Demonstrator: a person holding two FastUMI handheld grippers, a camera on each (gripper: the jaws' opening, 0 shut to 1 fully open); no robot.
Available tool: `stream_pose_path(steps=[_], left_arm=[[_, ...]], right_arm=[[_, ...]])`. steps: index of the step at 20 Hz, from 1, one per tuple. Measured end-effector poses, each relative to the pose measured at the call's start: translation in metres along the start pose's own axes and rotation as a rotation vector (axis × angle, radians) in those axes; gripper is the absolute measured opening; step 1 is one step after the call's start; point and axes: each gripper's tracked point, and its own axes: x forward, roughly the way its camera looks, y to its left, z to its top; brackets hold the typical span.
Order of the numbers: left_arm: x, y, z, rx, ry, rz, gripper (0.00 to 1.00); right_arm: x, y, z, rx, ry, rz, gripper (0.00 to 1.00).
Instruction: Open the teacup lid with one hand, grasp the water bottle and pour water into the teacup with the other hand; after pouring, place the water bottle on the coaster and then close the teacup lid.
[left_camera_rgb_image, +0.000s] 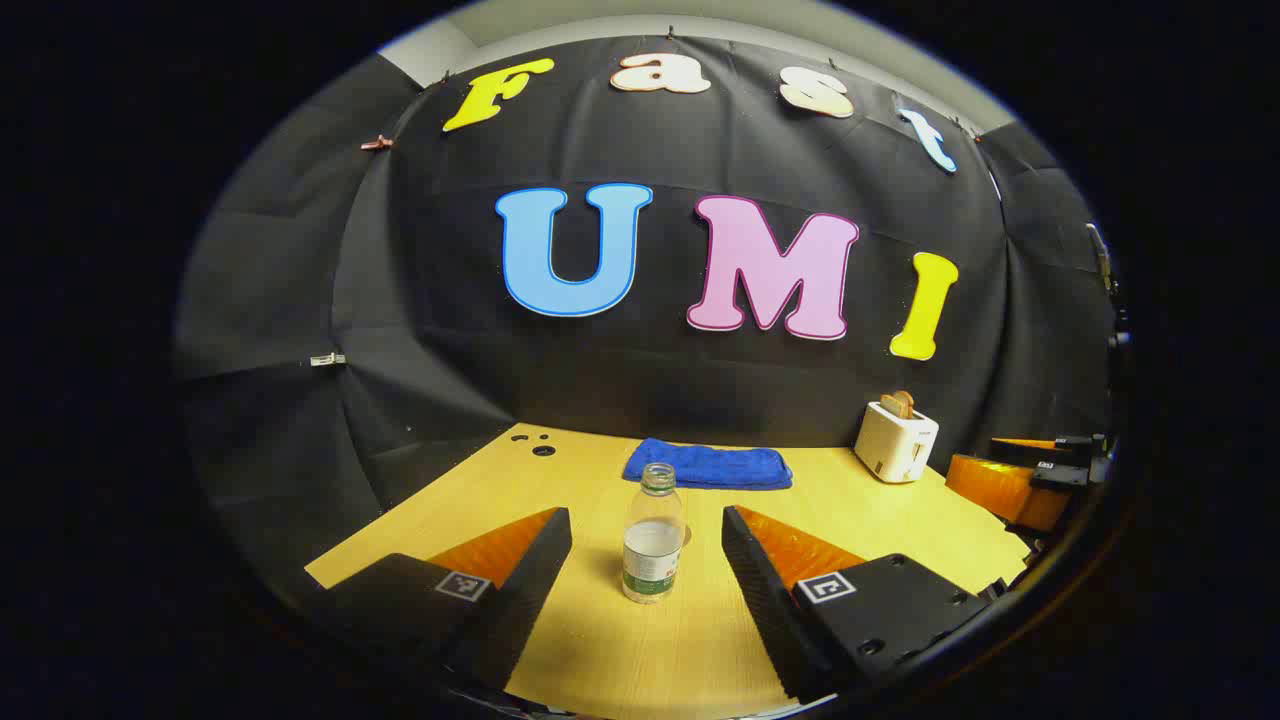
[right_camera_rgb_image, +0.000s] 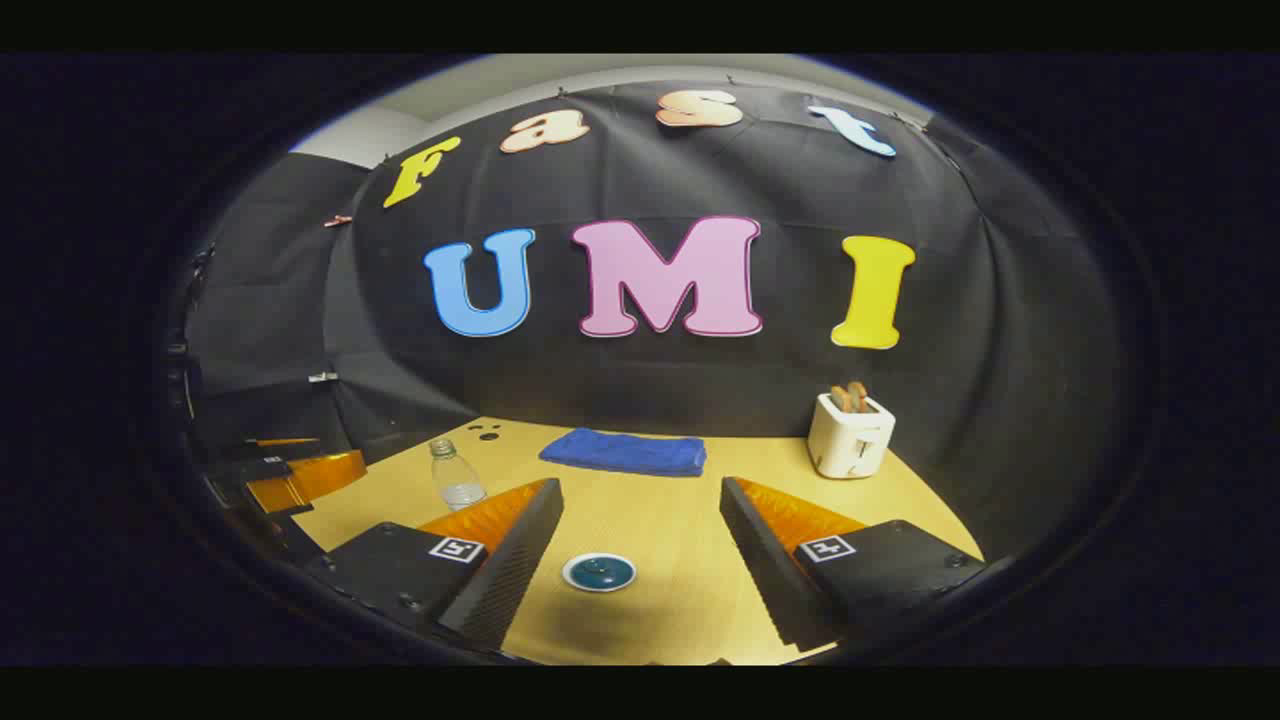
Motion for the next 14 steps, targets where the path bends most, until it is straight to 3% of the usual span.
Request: stream_pose_path(steps=[14], left_arm=[[0.022,-0.003,-0.024,0.049,0.063,-0.027,0.95]], right_arm=[[0.037,0.034,-0.032,-0.059,0.081,0.111,0.98]])
